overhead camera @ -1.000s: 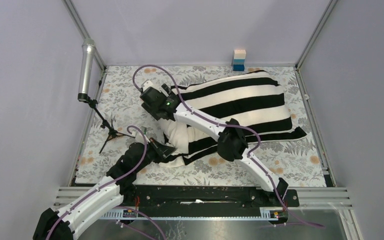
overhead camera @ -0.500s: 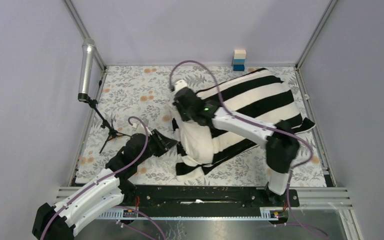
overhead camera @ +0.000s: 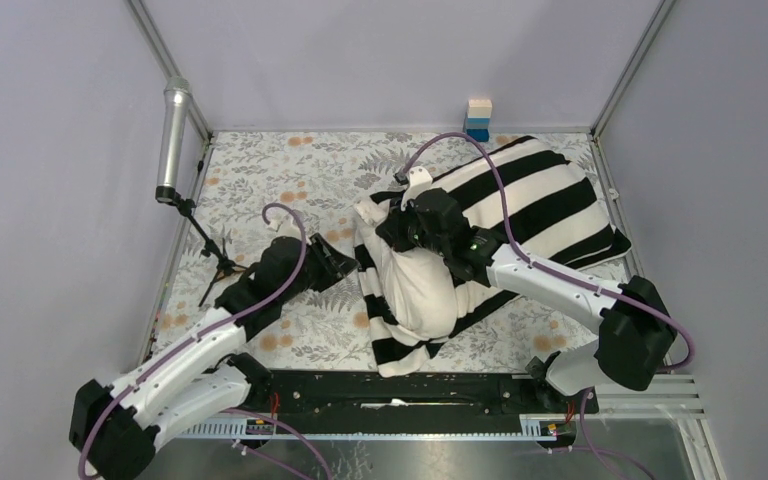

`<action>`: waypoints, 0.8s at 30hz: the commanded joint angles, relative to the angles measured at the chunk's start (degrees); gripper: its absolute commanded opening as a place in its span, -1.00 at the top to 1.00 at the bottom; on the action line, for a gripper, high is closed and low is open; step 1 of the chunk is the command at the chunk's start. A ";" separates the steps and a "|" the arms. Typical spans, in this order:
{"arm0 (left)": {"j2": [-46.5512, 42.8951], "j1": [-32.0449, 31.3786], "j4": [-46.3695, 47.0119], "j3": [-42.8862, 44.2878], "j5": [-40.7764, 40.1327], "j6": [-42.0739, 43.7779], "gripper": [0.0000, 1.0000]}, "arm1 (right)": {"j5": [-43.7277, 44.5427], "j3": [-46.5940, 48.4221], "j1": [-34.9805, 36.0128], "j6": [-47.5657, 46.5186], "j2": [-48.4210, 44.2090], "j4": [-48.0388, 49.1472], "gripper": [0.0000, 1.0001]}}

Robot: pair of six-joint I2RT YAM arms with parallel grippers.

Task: Put the pillow into the pillowcase
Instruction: Stuff the pillow into the pillowcase.

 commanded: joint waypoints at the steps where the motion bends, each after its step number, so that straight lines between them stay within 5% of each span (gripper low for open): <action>1: 4.61 -0.31 2.37 4.47 3.30 2.93 0.32 | -2.49 1.33 -0.16 4.04 -3.13 8.88 1.00; 9: 11.68 -1.79 6.15 5.37 5.13 4.34 0.11 | -2.48 1.89 -0.11 4.70 -3.11 8.56 1.00; 20: 24.92 -3.27 15.64 6.38 8.02 2.39 0.11 | -3.31 2.53 -0.11 5.00 -3.94 8.34 1.00; 24: 28.14 -3.17 16.69 6.62 6.77 1.80 0.79 | -2.92 2.96 -0.10 4.06 -4.76 6.74 1.00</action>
